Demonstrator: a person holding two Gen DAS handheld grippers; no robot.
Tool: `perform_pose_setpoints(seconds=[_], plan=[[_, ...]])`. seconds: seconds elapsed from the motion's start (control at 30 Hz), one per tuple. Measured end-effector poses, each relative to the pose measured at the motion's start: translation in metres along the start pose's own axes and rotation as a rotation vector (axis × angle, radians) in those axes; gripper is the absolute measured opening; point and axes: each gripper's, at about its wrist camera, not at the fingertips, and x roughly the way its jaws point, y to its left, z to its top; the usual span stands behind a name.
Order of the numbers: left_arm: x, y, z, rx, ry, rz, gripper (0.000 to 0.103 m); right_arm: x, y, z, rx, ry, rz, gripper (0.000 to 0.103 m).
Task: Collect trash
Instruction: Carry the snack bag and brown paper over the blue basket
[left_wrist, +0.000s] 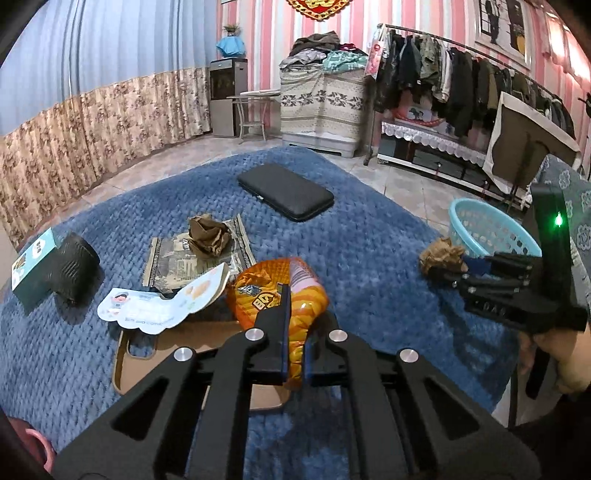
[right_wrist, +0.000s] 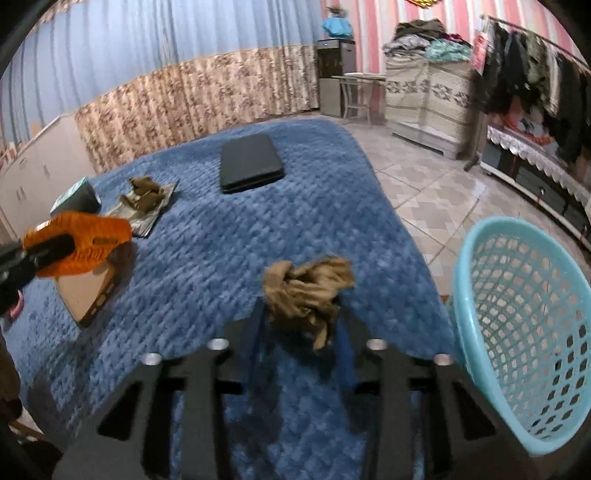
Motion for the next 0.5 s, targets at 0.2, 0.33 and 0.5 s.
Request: perform_pose_setpoints(seconds=[0.2,0.33,0.5], plan=[[-0.008,-0.008,0.017,0.008,-0.037,-0.007,0.003,-0.027,-0.006,0.01,-0.014,-0.079,-0.031,0.032],[-0.014,-0.021,0.036,0.026,-0.07,-0.046,0.003,-0.052,-0.032,0.017,0.03,-0.126,-0.109,0.032],[-0.015,-0.045,0.057,0.059,-0.103,-0.096,0.003,-0.083,-0.08,0.02,0.109,-0.179,-0.204,0.032]])
